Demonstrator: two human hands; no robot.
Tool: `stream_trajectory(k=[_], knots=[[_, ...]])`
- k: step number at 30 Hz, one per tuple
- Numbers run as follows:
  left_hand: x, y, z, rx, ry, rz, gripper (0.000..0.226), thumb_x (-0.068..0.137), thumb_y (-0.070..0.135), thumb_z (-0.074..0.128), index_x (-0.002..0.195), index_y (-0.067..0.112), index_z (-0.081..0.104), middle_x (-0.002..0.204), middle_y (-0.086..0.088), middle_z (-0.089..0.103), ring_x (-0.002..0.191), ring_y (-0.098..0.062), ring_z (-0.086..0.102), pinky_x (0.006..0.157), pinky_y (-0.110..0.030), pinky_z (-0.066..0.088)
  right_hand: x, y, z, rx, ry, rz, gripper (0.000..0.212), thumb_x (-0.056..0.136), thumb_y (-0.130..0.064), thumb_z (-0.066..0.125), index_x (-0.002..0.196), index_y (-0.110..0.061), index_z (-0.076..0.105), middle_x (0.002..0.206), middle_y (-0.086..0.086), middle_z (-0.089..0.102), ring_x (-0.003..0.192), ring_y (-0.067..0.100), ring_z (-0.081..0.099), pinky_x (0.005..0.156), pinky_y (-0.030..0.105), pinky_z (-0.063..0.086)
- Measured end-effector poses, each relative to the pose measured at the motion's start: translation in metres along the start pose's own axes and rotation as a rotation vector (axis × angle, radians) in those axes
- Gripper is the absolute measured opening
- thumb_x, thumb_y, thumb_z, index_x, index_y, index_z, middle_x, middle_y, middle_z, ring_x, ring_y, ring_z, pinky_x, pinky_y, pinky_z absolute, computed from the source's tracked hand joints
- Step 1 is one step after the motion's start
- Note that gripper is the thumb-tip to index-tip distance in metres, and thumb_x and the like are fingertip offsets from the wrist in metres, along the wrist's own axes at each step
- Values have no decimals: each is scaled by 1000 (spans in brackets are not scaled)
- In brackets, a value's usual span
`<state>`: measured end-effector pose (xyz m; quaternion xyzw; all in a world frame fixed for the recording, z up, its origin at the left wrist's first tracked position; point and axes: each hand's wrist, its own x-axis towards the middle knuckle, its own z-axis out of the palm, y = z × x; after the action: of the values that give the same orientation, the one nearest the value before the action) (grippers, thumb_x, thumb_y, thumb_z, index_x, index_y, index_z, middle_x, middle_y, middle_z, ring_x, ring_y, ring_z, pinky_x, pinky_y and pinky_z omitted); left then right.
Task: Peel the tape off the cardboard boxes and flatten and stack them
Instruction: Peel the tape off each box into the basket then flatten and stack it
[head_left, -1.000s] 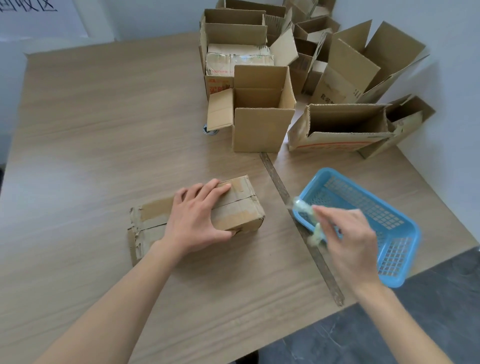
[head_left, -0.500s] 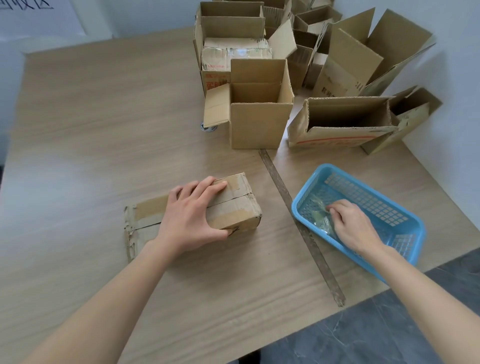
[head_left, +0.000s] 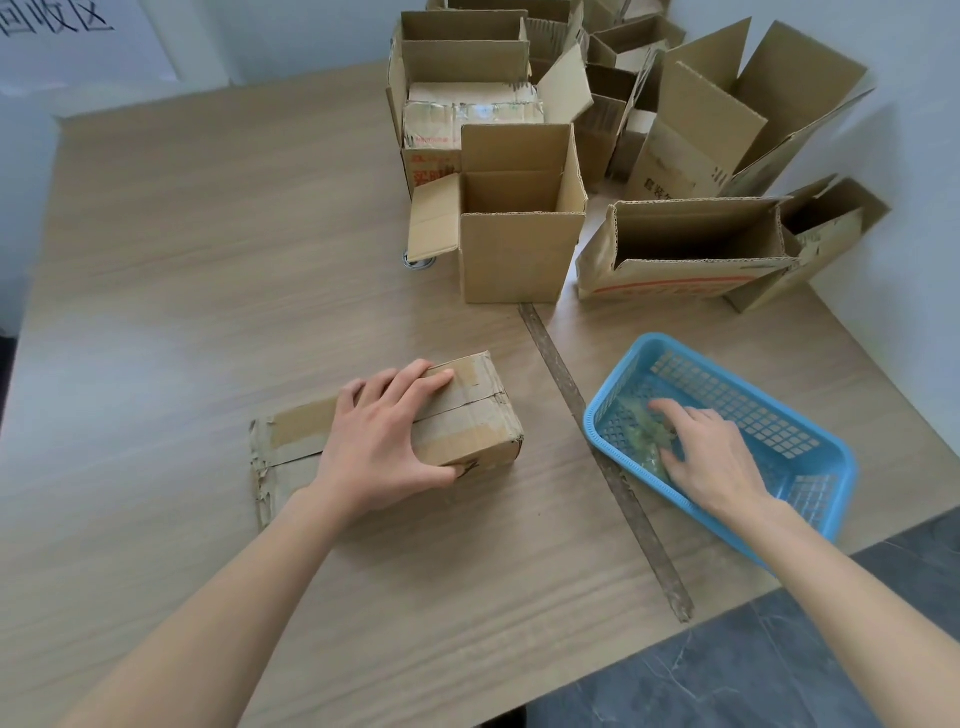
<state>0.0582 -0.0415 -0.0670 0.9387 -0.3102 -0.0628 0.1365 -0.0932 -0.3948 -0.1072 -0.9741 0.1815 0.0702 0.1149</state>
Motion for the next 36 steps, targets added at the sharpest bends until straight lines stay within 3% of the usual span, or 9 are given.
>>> stream_trajectory(k=[5,8,13,18,20,26,30,32,36], knots=[[-1,0,0,-10,5,2,107,54,78,66,151,43,36,159,16,33,140,-16,34,117,-45,20,2,-3,-3,-21,-117,-31,49,104,-22,40,153,-28,42,159,2,41,144,23,39,114,42,33],[0,-1,0,-6,5,4,107,55,78,67,151,43,36,159,15,34,141,-17,35,117,-45,20,-2,-8,-6,150,-76,20,49,108,-27,35,157,-28,36,164,4,33,149,24,33,120,43,28],[0,-2,2,2,3,6,107,55,79,67,151,43,35,159,15,33,143,-17,34,118,-46,20,2,-24,-9,117,26,41,51,106,-34,45,155,-21,41,159,8,42,146,32,38,118,46,32],[0,-2,3,6,15,20,106,55,79,66,150,43,36,158,14,34,142,-17,35,117,-44,20,7,-39,-16,115,60,51,65,104,-28,51,162,-16,22,157,12,42,144,34,38,114,50,37],[0,-4,4,9,27,22,106,55,82,65,150,43,35,158,15,34,143,-16,34,117,-44,19,8,-49,-19,128,133,12,59,104,-29,51,158,-12,33,162,9,36,149,29,31,120,48,30],[3,-5,-7,-94,-58,36,104,62,89,58,153,46,34,164,21,23,152,-6,17,123,-40,10,4,-139,-29,255,76,-554,59,96,-50,59,147,-21,51,154,-7,47,143,11,40,119,34,33],[2,-24,-39,-271,-158,6,56,92,60,62,143,39,54,167,20,17,154,-1,7,127,-41,6,8,-182,-33,31,-34,-657,71,89,-56,66,149,-23,44,155,-8,40,144,13,35,120,30,26],[-11,-40,-51,-270,-90,-96,36,99,47,59,132,34,64,166,14,25,155,-7,11,126,-43,8,10,-190,-37,14,-16,-624,62,85,-49,73,137,-26,49,143,-10,46,133,14,42,109,28,33],[-40,-63,-67,-298,-149,-352,45,100,58,49,139,38,60,166,8,28,155,-17,18,124,-50,18,-1,-202,-49,96,48,-585,45,77,-19,81,99,-29,44,104,-13,49,93,11,47,86,27,46]])
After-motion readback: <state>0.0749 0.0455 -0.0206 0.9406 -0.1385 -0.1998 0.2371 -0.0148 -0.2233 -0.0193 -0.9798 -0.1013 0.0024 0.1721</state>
